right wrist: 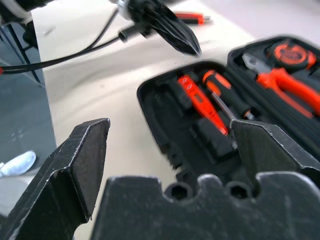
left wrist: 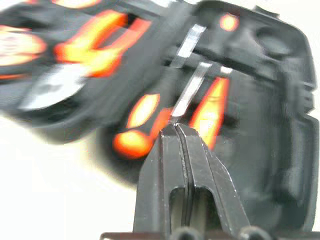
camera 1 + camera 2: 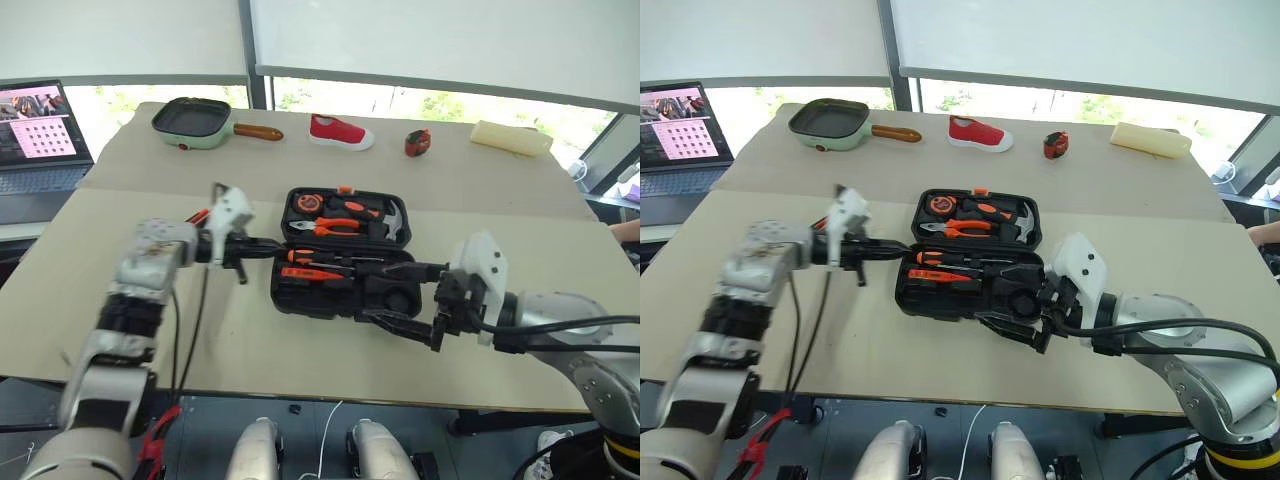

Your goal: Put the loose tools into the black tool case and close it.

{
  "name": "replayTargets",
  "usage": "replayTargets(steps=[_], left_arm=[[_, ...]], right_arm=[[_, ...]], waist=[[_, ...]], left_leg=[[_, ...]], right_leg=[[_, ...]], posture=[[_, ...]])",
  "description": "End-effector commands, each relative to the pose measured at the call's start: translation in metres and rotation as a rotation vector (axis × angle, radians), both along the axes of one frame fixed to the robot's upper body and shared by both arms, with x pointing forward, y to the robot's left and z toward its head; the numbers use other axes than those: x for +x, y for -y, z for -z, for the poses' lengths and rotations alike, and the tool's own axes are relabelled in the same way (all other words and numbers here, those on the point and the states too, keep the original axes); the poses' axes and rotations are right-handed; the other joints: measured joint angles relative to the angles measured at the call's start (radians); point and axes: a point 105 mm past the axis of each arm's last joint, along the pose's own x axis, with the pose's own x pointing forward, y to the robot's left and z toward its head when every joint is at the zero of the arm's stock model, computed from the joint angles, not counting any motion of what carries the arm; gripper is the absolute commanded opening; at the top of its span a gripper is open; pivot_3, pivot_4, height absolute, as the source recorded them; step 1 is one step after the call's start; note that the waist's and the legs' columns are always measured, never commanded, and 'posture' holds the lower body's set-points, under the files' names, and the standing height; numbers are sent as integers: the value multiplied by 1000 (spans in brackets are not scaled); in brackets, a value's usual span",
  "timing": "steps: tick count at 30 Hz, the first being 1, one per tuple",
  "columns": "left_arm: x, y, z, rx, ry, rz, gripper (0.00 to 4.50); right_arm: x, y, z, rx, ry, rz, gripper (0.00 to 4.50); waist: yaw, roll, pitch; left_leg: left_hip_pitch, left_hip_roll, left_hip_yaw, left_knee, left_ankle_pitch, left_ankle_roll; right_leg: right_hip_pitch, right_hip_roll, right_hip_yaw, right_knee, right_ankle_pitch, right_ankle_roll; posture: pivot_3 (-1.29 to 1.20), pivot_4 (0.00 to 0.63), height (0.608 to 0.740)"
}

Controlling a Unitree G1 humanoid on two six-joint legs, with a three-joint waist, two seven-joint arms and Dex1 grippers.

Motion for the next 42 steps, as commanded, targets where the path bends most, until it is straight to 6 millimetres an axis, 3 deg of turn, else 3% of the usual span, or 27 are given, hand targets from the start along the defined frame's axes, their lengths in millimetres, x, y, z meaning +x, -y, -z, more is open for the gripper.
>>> replayTargets(steps=[1, 8, 13, 18, 23, 29, 35, 40, 42], left_arm=[[-26, -49, -17, -3, 86, -199, 1846], [-85, -124, 2, 92, 70, -492, 4470], [-85, -141, 1, 117, 70, -541, 4470], [-47, -141, -6, 183, 73, -476, 4470], [5, -141, -9, 213, 53, -463, 4470], [40, -127, -4, 227, -2, -472, 4470], [51, -118, 23, 280, -115, -511, 4470], [53, -109, 34, 261, -158, -518, 4470], [54, -105, 36, 253, -163, -504, 3960]], right_arm=[[4, -5, -12, 16, 47, -57, 4500], [16, -19, -13, 8, 50, -175, 4500], [20, -26, -14, 5, 62, -226, 4500], [17, -28, -16, 7, 71, -234, 4500], [10, -24, -15, 11, 80, -190, 4500], [0, -15, -14, 17, 87, -104, 4500], [-8, -7, -13, 0, 106, -30, 4500], [-11, -2, -15, -2, 110, 1, 4500], [-12, -1, -14, -9, 108, 9, 4500]], waist=[[-5, 0, 0], [19, -2, 1], [42, -2, 1], [54, -2, 1], [49, -3, 0], [40, -3, 1], [35, -4, 1], [35, -4, 0], [38, -4, 0]], left_leg=[[0, 0, 0, -2, 0, 0], [0, 1, 3, -2, 0, 0], [0, 1, 5, -2, 1, -1], [0, 0, 8, -2, 1, -1], [-1, 0, 10, -2, 1, -1], [-5, 0, 9, -3, 1, -1], [-5, -1, 8, -2, 1, -1], [-5, -1, 8, -2, 1, -1], [-4, -1, 8, -2, 1, -1]], right_leg=[[-1, 0, 1, 0, 0, 0], [-2, -3, -1, -1, 0, 0], [-3, -3, -3, -1, 0, -2], [-3, -3, -5, -2, 0, -2], [-2, -1, -5, -1, 1, -3], [-5, -1, -5, -1, 0, -2], [-4, -1, -5, -2, 0, -2], [-4, -1, -5, -1, 0, -2], [-3, -1, -5, -1, 0, -2]], posture=[[0, 150, 740], [0, 150, 740], [0, 150, 740], [0, 150, 740], [0, 150, 740], [0, 150, 740], [0, 150, 740], [0, 150, 740], [0, 150, 740]])
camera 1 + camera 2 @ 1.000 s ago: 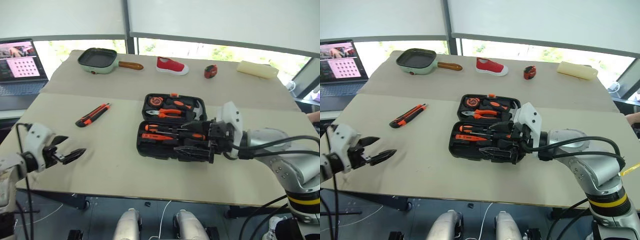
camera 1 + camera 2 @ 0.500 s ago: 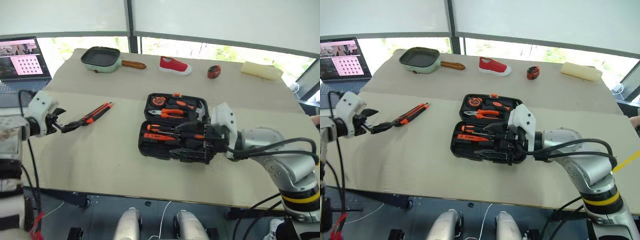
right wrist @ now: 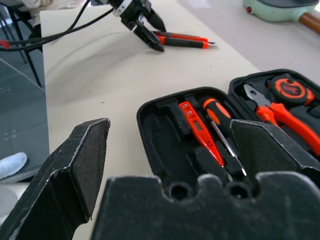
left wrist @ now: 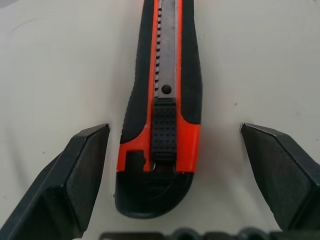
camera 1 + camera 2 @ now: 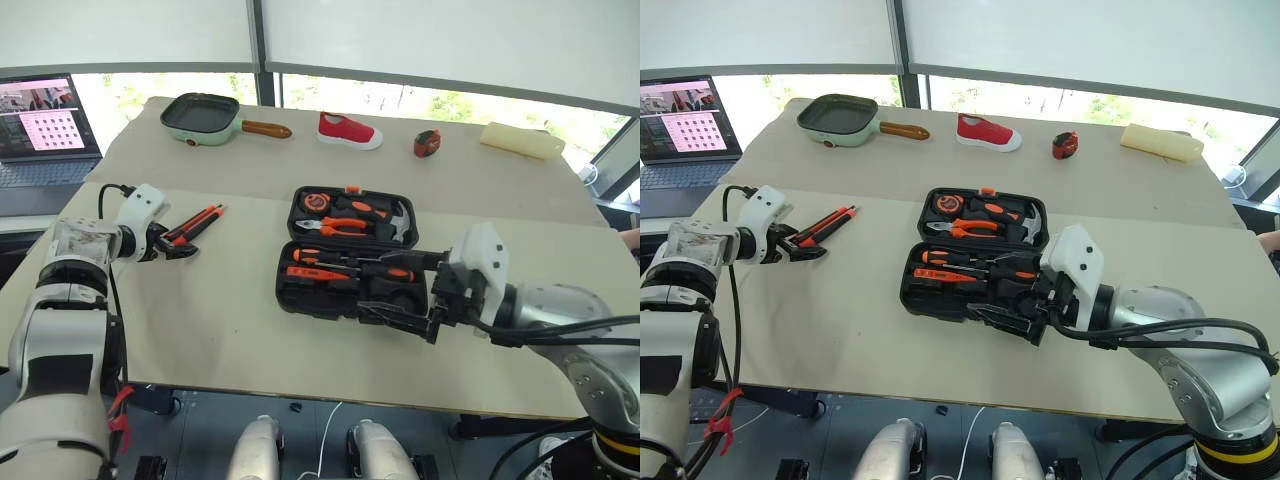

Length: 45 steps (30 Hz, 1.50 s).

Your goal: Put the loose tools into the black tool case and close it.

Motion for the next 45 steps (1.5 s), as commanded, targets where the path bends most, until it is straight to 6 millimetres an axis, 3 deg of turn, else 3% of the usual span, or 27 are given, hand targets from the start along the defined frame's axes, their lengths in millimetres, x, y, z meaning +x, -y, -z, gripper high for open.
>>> replayTargets(steps=[1, 7, 11, 13, 15, 20, 26, 33, 38, 45], left_arm=[[1, 6, 4, -8, -9, 16, 3803], [7, 14, -20, -78, 72, 56, 1745], [7, 30, -50, -117, 156, 208, 1746], [-6, 64, -85, -153, 217, 493, 1746], [-26, 89, -95, -129, 188, 703, 1746], [-63, 134, -76, 20, 103, 983, 1746], [-76, 187, -40, 90, 47, 1115, 1746], [-86, 202, -9, 153, -27, 1175, 1746], [-89, 206, -2, 198, -42, 1226, 1746], [-77, 213, 1, 223, -44, 1239, 1746]], right_arm=[[-5, 3, -7, -17, 37, 20, 4500], [-8, 7, -8, -36, 40, 43, 4500], [-10, 14, -8, -43, 33, 74, 4500], [-13, 27, -8, -47, 19, 112, 4500], [-15, 35, -8, -48, 6, 134, 4500], [-18, 42, -5, -45, -22, 149, 4500], [-17, 42, 1, -47, -47, 145, 4500], [-18, 40, 4, -30, -50, 154, 4500], [-21, 36, 7, -22, -52, 160, 4500], [-20, 35, 8, -9, -45, 179, 4500]], waist=[[3, 0, 0], [5, 0, 0], [7, -1, 0], [12, -3, 2], [14, -4, 2], [5, 2, -1], [0, 2, -1], [-5, 2, -1], [-5, 3, -1], [5, 3, -1]], left_leg=[[0, 0, 0, 0, 0, 0], [0, 0, 0, 1, 0, 0], [-1, 0, 0, 1, 0, 0], [-2, 0, 0, 1, 0, 0], [-6, 0, -2, 2, 0, 0], [-4, 1, -3, 3, 0, 0], [0, 1, -3, 5, 0, 0], [-1, 0, -4, 6, 0, 1], [-1, 0, -4, 6, 0, 1], [-1, -1, -4, 7, 0, 1]], right_leg=[[0, 0, 0, 0, 0, 0], [0, 0, 0, 0, 0, 0], [-1, 0, 0, 0, 0, 0], [-1, 0, -1, -1, 0, 0], [-2, 0, -3, -1, 0, 0], [1, -1, -3, -2, 0, 0], [3, 1, -1, 1, 0, 0], [2, 1, 0, 0, 0, 0], [3, 1, 0, 0, 0, 1], [4, 1, 0, 0, 0, 1]], posture=[[0, 150, 740], [0, 150, 740], [0, 150, 740], [0, 150, 740], [0, 150, 740], [0, 150, 740], [0, 150, 740], [0, 150, 740], [0, 150, 740], [0, 150, 740]])
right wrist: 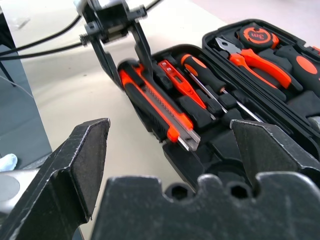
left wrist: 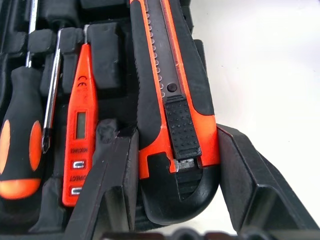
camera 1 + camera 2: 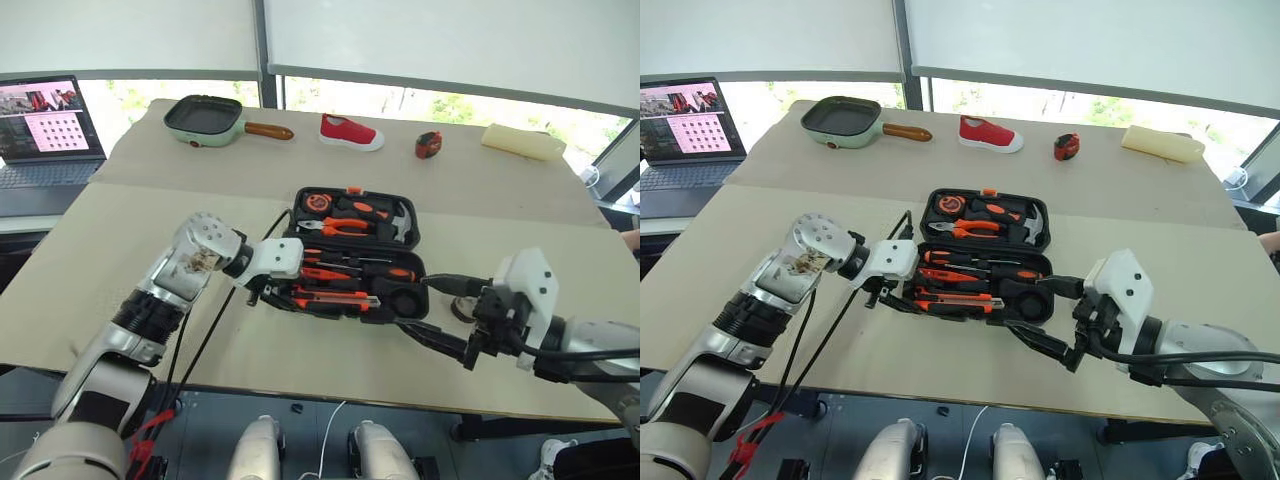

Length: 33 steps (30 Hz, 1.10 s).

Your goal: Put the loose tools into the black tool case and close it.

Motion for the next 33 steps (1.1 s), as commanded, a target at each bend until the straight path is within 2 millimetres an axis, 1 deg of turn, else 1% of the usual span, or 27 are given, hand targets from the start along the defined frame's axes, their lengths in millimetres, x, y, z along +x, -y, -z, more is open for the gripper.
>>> replayTargets(steps=[1, 5, 9, 10, 12, 16, 17, 23, 27, 29, 30, 31, 33], left_arm=[[9, 2, -1, 27, 27, 1, 1746], [17, 8, -7, 22, 14, 5, 1746], [19, 11, -14, 12, -8, 10, 1746], [19, 12, -17, 3, -21, 10, 2545], [15, 14, -26, -22, -79, 8, 3006], [13, 11, -31, -14, -90, 13, 4428], [12, 11, -31, -13, -90, 13, 4469], [14, 7, -46, -58, -61, 3, 4469], [21, 8, -42, -75, -31, -26, 4469], [22, 8, -36, -77, -34, -31, 3930], [22, 8, -33, -75, -37, -31, 3774], [21, 9, -32, -72, -38, -27, 3279], [20, 9, -31, -71, -37, -19, 2526]], right_arm=[[-1, -3, -8, 5, 60, -2, 4500], [0, -5, -7, 8, 64, 0, 4500], [1, -6, -6, 9, 69, 0, 4500], [1, -6, -6, 9, 70, 0, 4500], [2, -6, -5, 8, 72, 1, 4500], [2, -6, -5, 7, 74, -1, 4500], [1, -7, -5, 7, 74, -2, 4500], [0, -8, -4, 6, 75, -8, 4500], [0, -7, -3, 4, 73, -10, 4500], [0, -8, -3, 3, 72, -11, 4500], [0, -8, -2, 1, 72, -12, 4500], [0, -8, -2, 0, 71, -13, 4500], [-1, -7, -2, -2, 69, -14, 4500]], waist=[[4, 0, 0], [12, 0, 0], [11, 0, 0], [11, 0, 0], [10, 0, 0], [7, 0, 0], [6, 0, 0], [3, 0, 0], [3, 0, 0], [6, 0, 0], [5, 0, 0], [5, 0, 0], [4, 0, 0]], left_leg=[[0, 0, 0, 0, 0, 0], [1, 0, 0, 1, 0, 0], [1, -1, -1, 1, 1, 1], [1, -1, -1, 1, 1, 1], [1, -1, -1, 1, 1, 1], [0, -1, -1, 1, 1, 1], [0, -1, -1, 1, 1, 1], [0, 0, -1, 1, 1, 1], [0, 0, -1, 1, 1, 1], [0, 0, -1, 1, 1, 1], [0, -1, -1, 1, 1, 1], [0, -1, -1, 1, 1, 1], [0, 0, -1, 1, 1, 1]], right_leg=[[0, 0, 0, 0, 0, 0], [2, 0, 0, 0, 0, 1], [4, 0, 0, -1, 0, 1], [4, 0, 0, -1, 0, 1], [3, 0, 0, -1, 0, 1], [3, 0, 0, -1, 0, 1], [3, 0, 0, -1, 0, 1], [3, 1, 0, -1, 0, 1], [3, 0, 0, -1, 0, 1], [3, 0, 0, -1, 0, 1], [3, 0, 0, -1, 0, 1], [3, 0, 0, -1, 0, 1], [3, 0, 0, -1, 0, 1]], posture=[[0, 150, 740], [0, 150, 740], [0, 150, 740], [0, 150, 740], [0, 150, 740], [0, 150, 740], [0, 150, 740], [0, 150, 740], [0, 150, 740], [0, 150, 740], [0, 150, 740], [0, 150, 740], [0, 150, 740]])
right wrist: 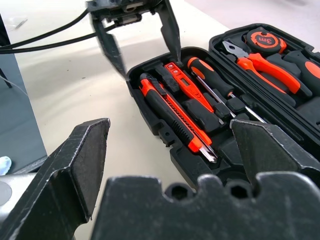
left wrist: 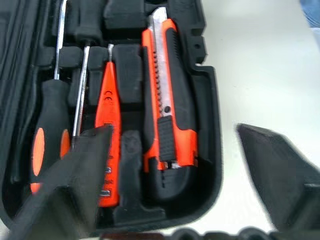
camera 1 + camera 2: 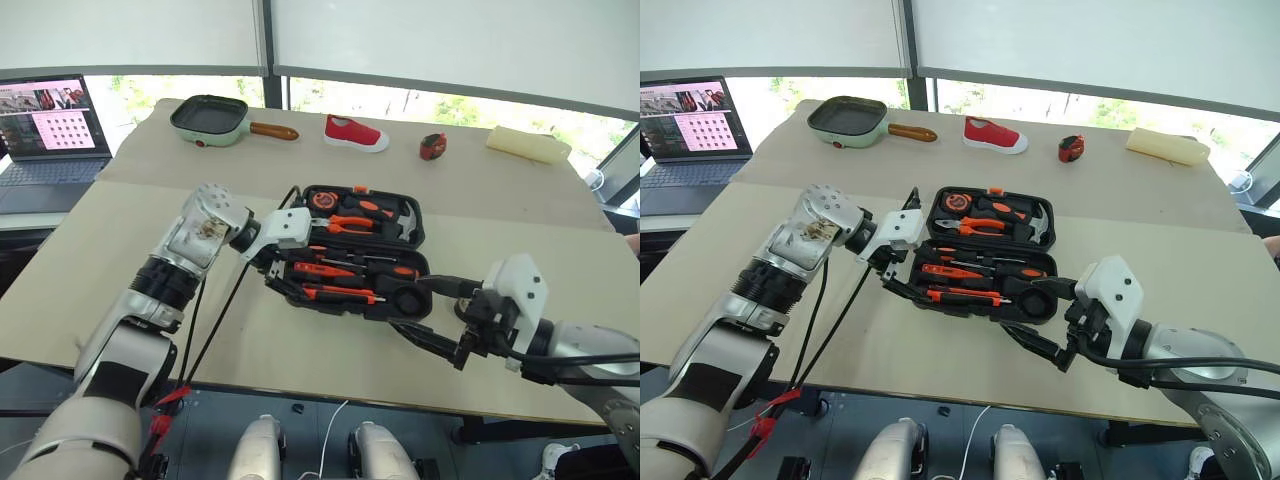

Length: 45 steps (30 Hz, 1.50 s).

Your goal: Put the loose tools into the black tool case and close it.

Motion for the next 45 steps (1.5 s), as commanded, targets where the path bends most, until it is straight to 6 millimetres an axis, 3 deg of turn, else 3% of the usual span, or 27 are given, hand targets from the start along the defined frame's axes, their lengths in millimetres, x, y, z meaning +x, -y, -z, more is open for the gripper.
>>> replayTargets(steps=[1, 6, 7, 22, 33, 39, 45], left_arm=[[0, 4, -8, -25, 39, 23, 2151], [-2, 3, -8, -22, 40, 35, 206], [-3, 2, -7, -14, 41, 42, 24], [-3, -7, 40, 176, 137, 90, 24], [0, 3, 27, 99, 118, 67, 24], [-13, 3, 46, 163, 108, 138, 24], [-11, -1, 59, 216, 138, 143, 24]], right_arm=[[-3, -3, -8, -3, 50, -21, 4500], [-3, -4, -6, -1, 46, -21, 4500], [-3, -4, -6, 0, 45, -22, 4500], [0, -6, -7, 0, 51, -28, 4500], [-1, -4, -6, 0, 46, -15, 4500], [0, -5, -5, 7, 47, -15, 4500], [2, -5, -5, 6, 43, -14, 4500]], waist=[[0, 0, 0], [-1, 0, 0], [-1, 0, 0], [5, 0, 0], [7, 2, -1], [3, 2, -1], [6, 3, -2]], left_leg=[[0, 0, 0, 0, 0, 0], [0, 0, 0, 0, 0, 0], [0, 0, 0, 0, 0, 0], [2, 0, 0, 0, 0, 0], [6, 0, -1, 0, 0, 0], [6, 0, -1, 0, 0, 0], [6, 0, -1, 0, 0, 0]], right_leg=[[0, 0, 0, 0, 0, 0], [0, 0, 0, 0, 0, 0], [0, 0, 0, 0, 0, 0], [2, 0, 0, 0, 0, 0], [10, -1, -1, -5, 0, 0], [10, 0, -1, -5, 0, 0], [10, -1, -1, -6, 0, 0]], posture=[[0, 150, 740], [0, 150, 740], [0, 150, 740], [0, 150, 740], [0, 150, 740], [0, 150, 740], [0, 150, 740]])
